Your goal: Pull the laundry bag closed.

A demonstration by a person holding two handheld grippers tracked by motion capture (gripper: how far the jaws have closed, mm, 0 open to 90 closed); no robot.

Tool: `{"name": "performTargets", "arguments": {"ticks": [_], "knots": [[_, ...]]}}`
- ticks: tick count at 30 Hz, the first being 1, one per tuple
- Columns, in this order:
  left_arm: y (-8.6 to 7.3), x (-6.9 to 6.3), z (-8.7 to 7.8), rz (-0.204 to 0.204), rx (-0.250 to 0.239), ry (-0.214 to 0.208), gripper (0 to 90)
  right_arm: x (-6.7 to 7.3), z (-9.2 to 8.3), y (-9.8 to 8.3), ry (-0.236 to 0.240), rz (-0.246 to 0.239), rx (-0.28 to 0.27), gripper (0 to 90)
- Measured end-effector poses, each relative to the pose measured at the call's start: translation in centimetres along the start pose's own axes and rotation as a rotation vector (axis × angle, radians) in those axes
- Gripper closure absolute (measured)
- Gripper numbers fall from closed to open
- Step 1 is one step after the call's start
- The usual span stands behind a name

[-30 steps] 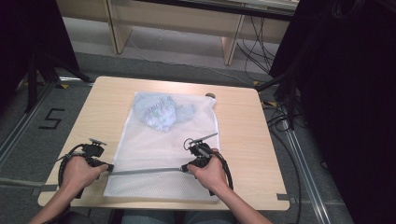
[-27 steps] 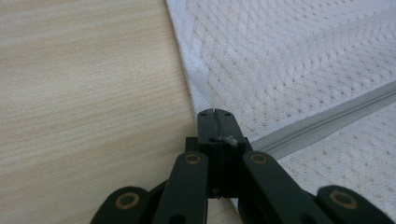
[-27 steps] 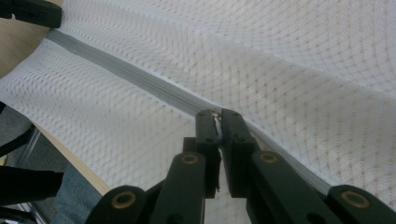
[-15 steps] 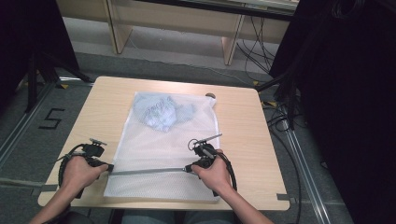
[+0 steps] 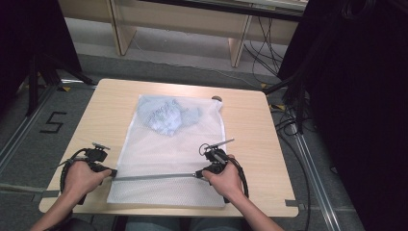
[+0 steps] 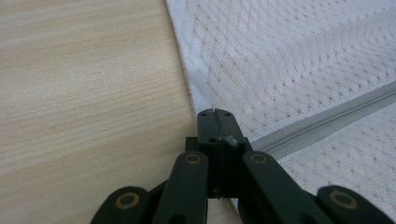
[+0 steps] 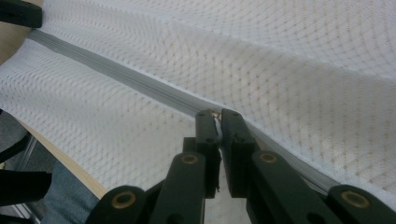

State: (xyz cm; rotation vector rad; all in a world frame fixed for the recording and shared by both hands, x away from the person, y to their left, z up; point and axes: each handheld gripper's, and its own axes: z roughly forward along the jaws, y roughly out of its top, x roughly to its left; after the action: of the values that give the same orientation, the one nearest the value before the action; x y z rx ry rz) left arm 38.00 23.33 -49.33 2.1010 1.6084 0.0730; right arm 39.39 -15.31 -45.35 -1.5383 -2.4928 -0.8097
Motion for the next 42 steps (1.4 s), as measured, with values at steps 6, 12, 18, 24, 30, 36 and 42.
{"name": "performTargets", "arguments": {"ticks": [6, 12, 18, 24, 30, 36, 42], "knots": [[0.0, 0.0, 0.0, -0.006, -0.006, -0.003, 89.9, -0.3, -0.2, -0.1, -0.014, -0.004, 0.004, 87.0], [0.0, 0.0, 0.0, 0.000, 0.002, 0.000, 89.9, -0.7, -0.4, -0.3, -0.011, 0.006, 0.004, 87.0], [0.0, 0.0, 0.0, 0.000, 0.000, -0.001, 89.9, -0.9, -0.6, -0.6, -0.026, 0.013, -0.005, 87.0], [0.0, 0.0, 0.0, 0.000, 0.002, -0.001, 89.9, -1.3, -0.7, -0.8, -0.019, 0.012, 0.000, 87.0], [0.0, -0.1, 0.0, -0.006, -0.006, -0.002, 89.9, -1.3, -0.9, -1.0, -0.047, 0.044, -0.005, 87.0], [0.0, 0.0, 0.0, 0.003, 0.004, -0.003, 89.9, -1.6, -1.1, -1.1, -0.047, 0.048, -0.007, 87.0], [0.0, 0.0, 0.0, 0.002, 0.003, -0.002, 89.9, -2.0, -1.3, -1.2, -0.038, 0.054, -0.008, 87.0]]}}
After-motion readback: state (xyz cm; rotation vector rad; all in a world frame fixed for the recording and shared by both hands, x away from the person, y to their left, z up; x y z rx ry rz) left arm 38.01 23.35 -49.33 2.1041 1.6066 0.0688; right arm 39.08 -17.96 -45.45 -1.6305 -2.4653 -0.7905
